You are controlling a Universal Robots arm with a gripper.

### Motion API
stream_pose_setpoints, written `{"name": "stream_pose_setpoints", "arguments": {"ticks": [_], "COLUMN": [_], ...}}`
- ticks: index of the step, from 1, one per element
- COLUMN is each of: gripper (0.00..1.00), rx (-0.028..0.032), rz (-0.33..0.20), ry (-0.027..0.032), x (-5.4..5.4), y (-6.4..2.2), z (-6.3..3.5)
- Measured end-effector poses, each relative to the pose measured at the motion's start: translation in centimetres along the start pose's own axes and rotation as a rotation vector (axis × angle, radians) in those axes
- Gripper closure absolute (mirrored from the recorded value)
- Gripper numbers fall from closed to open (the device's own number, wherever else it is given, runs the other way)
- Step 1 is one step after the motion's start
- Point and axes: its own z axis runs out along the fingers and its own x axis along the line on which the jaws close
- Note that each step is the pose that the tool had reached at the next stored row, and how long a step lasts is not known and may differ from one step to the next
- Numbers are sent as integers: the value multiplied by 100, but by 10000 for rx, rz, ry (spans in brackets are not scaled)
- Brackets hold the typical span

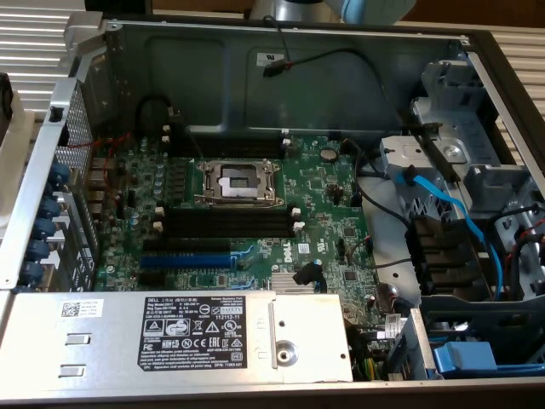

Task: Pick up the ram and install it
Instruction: 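Pick up the ram and move it above insertion slot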

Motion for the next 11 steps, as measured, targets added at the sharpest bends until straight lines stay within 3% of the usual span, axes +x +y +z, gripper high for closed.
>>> {"name": "stream_pose_setpoints", "arguments": {"ticks": [2,6,11], "gripper": [75,75,75], "rx": [-17,-177,-210], "rz": [12,77,106], "ry": [-1,-16,-15], "x": [-1,-1,0], "y": [0,1,1], "z": [1,4,10]}}
